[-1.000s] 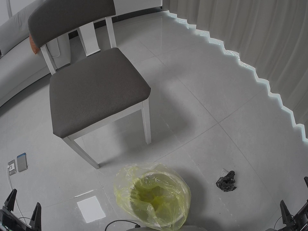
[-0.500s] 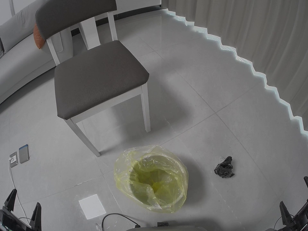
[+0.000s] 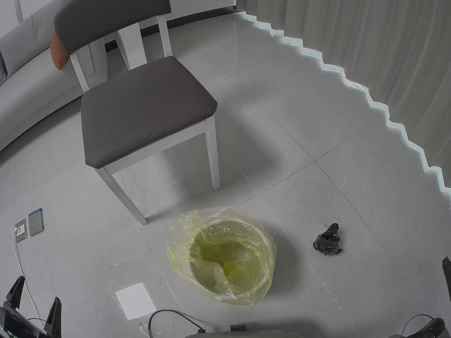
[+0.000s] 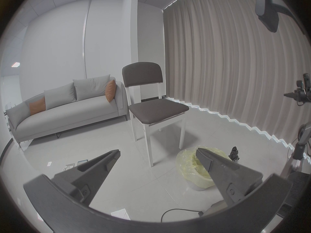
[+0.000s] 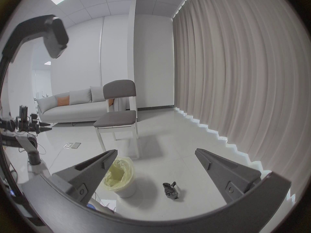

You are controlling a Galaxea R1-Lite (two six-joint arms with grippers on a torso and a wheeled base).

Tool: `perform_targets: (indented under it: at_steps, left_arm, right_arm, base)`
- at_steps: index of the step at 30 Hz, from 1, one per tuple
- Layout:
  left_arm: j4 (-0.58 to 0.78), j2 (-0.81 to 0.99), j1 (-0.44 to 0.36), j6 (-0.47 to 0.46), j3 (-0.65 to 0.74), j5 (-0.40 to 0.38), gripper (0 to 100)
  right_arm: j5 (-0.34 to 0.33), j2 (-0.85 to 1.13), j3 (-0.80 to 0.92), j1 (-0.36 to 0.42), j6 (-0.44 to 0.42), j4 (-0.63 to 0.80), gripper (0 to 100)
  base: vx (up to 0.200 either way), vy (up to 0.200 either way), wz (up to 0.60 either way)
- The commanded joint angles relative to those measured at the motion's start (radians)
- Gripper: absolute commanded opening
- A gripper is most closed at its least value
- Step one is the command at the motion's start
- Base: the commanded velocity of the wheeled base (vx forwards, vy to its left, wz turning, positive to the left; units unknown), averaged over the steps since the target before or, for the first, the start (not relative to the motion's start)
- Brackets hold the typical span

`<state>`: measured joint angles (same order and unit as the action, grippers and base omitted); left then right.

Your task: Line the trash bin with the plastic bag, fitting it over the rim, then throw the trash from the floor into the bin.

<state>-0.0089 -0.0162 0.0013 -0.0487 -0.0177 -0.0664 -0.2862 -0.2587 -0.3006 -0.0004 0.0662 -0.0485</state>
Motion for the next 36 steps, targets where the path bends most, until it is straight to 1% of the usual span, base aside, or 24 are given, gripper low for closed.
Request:
perform_targets:
  at_steps: [1,4,6,8,9,10,11,12,14,15,16,17,19,21,22,24,26,28,31,33,34,36]
  left_arm:
    - [-0.003,0.016,0.0,-0.008,0.018,-0.01,100]
    - [-0.003,0.016,0.0,-0.011,0.018,-0.015,100]
    - [-0.003,0.016,0.0,-0.013,0.018,-0.015,100]
    - [-0.003,0.016,0.0,-0.01,0.018,-0.02,100]
    - [-0.003,0.016,0.0,-0.01,0.018,-0.02,100]
    - [-0.002,0.016,0.0,-0.006,0.018,-0.023,100]
    - [-0.008,0.016,0.0,0.001,0.016,-0.023,100]
    - [-0.022,0.005,-0.004,0.046,-0.021,-0.043,100]
    - [-0.071,-0.102,-0.05,0.259,-0.239,-0.081,100]
    - [-0.08,-0.192,-0.095,0.4,-0.383,-0.084,100]
    - [-0.06,-0.277,-0.136,0.457,-0.499,-0.081,100]
    - [-0.026,-0.329,-0.147,0.42,-0.556,-0.079,100]
    - [0.063,-0.441,-0.153,0.234,-0.643,-0.076,100]
    - [0.112,-0.57,-0.147,0.089,-0.708,-0.067,100]
    - [0.11,-0.634,-0.144,0.067,-0.731,-0.05,100]
    - [0.106,-0.755,-0.139,0.069,-0.763,-0.021,100]
    - [0.07,-0.87,-0.138,0.082,-0.771,0.007,100]
    - [0.006,-0.926,-0.138,0.118,-0.76,0.017,100]
    - [-0.079,-0.966,-0.138,0.185,-0.74,0.019,100]
    - [-0.092,-0.966,-0.138,0.193,-0.728,0.019,100]
    - [-0.092,-0.966,-0.138,0.193,-0.728,0.019,100]
    - [-0.092,-0.95,-0.119,0.191,-0.728,0.019,100]
  right_arm:
    - [-0.074,-0.551,-0.198,0.046,-0.043,-0.088,100]
    - [-0.065,-0.669,-0.19,0.145,-0.042,-0.205,100]
    - [-0.062,-0.738,-0.195,0.18,-0.037,-0.255,100]
    - [-0.062,-0.807,-0.206,0.201,-0.031,-0.284,100]
    - [-0.062,-0.807,-0.206,0.201,-0.031,-0.284,100]
    - [-0.059,-0.893,-0.233,0.235,-0.029,-0.321,100]
    - [-0.056,-0.924,-0.241,0.247,-0.029,-0.333,100]
    - [-0.05,-0.958,-0.245,0.26,-0.031,-0.346,100]
    - [-0.037,-1.005,-0.253,0.28,-0.031,-0.369,100]
    - [-0.034,-1.027,-0.255,0.293,-0.032,-0.384,100]
    - [-0.033,-1.054,-0.256,0.31,-0.029,-0.401,100]
    - [-0.033,-1.076,-0.261,0.324,-0.029,-0.412,100]
    - [-0.03,-1.13,-0.279,0.366,-0.029,-0.432,100]
    - [-0.011,-1.211,-0.318,0.399,-0.029,-0.447,100]
    - [0.009,-1.26,-0.341,0.413,-0.029,-0.456,100]
    - [0.05,-1.347,-0.377,0.441,-0.029,-0.479,100]
    - [0.087,-1.447,-0.414,0.454,-0.029,-0.513,100]
    - [0.091,-1.511,-0.44,0.458,-0.025,-0.537,100]
    - [0.091,-1.61,-0.5,0.481,-0.017,-0.533,100]
    - [0.091,-1.676,-0.526,0.502,-0.012,-0.533,100]
    - [0.091,-1.676,-0.526,0.502,-0.012,-0.533,100]
    - [0.093,-1.757,-0.546,0.534,-0.002,-0.533,100]
  base:
    - [0.0,0.0,0.0]
    - [0.0,0.0,0.0]
    - [0.0,0.0,0.0]
    - [0.0,0.0,0.0]
    - [0.0,0.0,0.0]
    - [0.0,0.0,0.0]
    - [0.0,0.0,0.0]
    - [0.0,0.0,0.0]
    - [0.0,0.0,0.0]
    - [0.0,0.0,0.0]
    - [0.0,0.0,0.0]
    - [0.0,0.0,0.0]
    - [0.0,0.0,0.0]
    - [0.0,0.0,0.0]
    - [0.0,0.0,0.0]
    - [0.0,0.0,0.0]
    - [0.0,0.0,0.0]
    - [0.0,0.0,0.0]
    - [0.0,0.0,0.0]
    - [0.0,0.0,0.0]
    - [0.0,0.0,0.0]
    - [0.0,0.0,0.0]
